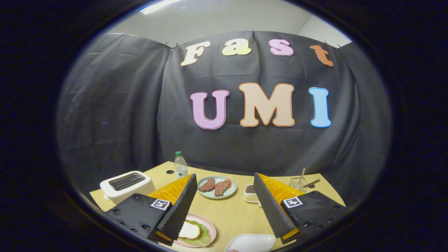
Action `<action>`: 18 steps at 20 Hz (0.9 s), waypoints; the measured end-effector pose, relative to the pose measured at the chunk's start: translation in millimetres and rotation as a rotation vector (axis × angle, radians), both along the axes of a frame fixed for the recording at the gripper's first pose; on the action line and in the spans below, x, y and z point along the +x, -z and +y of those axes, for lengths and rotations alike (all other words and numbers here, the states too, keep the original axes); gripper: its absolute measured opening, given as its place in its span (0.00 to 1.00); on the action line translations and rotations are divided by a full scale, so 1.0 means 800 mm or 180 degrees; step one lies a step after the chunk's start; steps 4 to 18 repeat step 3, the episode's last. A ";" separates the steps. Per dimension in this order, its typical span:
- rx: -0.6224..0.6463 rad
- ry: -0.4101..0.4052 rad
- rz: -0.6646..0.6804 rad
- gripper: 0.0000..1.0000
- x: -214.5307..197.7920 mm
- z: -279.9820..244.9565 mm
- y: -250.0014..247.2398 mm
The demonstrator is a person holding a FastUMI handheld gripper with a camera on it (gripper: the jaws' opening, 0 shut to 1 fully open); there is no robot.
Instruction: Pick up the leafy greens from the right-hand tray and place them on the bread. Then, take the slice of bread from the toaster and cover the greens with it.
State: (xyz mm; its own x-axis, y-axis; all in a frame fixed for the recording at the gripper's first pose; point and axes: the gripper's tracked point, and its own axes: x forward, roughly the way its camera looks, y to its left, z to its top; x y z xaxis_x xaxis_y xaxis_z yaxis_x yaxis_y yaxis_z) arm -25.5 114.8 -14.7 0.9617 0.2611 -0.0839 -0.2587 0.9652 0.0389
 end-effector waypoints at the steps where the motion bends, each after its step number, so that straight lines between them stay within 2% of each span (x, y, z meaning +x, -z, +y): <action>1: 0.0015 0.0015 -0.0017 1.00 0.003 0.000 -0.003; 18: 0.0044 0.0035 -0.0030 1.00 0.006 -0.004 -0.006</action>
